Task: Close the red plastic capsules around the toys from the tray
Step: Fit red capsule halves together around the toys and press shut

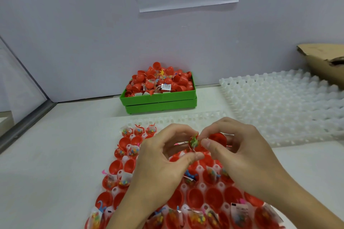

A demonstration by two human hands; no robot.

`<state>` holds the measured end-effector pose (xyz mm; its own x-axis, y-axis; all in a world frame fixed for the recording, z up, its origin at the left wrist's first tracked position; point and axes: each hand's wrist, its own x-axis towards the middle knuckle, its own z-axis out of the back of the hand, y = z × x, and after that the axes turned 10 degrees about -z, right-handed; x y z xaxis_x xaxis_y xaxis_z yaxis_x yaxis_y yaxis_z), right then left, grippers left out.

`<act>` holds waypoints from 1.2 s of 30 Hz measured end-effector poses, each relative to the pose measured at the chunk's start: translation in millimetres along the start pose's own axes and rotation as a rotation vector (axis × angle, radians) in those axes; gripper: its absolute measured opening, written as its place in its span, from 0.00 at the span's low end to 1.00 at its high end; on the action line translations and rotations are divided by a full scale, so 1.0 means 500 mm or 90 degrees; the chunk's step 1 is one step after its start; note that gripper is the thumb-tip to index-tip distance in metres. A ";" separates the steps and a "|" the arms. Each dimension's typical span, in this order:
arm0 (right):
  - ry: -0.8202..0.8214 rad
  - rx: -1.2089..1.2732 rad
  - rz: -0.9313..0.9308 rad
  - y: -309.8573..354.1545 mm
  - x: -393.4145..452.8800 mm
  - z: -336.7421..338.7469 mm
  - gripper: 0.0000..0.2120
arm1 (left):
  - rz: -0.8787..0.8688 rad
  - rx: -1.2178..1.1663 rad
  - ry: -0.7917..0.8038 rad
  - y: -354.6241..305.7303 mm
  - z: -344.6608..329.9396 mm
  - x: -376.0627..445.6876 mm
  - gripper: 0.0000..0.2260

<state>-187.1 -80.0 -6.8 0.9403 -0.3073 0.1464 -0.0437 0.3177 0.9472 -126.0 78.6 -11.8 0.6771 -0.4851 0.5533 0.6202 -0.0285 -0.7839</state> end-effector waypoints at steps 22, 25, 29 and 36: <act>0.149 0.136 -0.061 0.010 -0.003 0.027 0.19 | 0.038 -0.045 -0.076 0.007 0.007 0.010 0.10; 0.117 0.126 -0.060 0.011 -0.001 0.029 0.17 | 0.035 -0.058 -0.069 0.005 0.008 0.008 0.12; 0.093 0.146 -0.060 0.012 0.001 0.030 0.17 | 0.043 -0.085 -0.047 0.003 0.009 0.007 0.14; 0.066 0.130 -0.081 0.015 0.001 0.031 0.21 | -0.007 -0.059 -0.055 0.003 0.005 0.006 0.08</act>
<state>-192.4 -91.8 4.6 0.9718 -0.2359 0.0030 0.0193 0.0923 0.9955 -122.1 79.4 -10.6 0.7042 -0.4078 0.5813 0.5912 -0.1167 -0.7980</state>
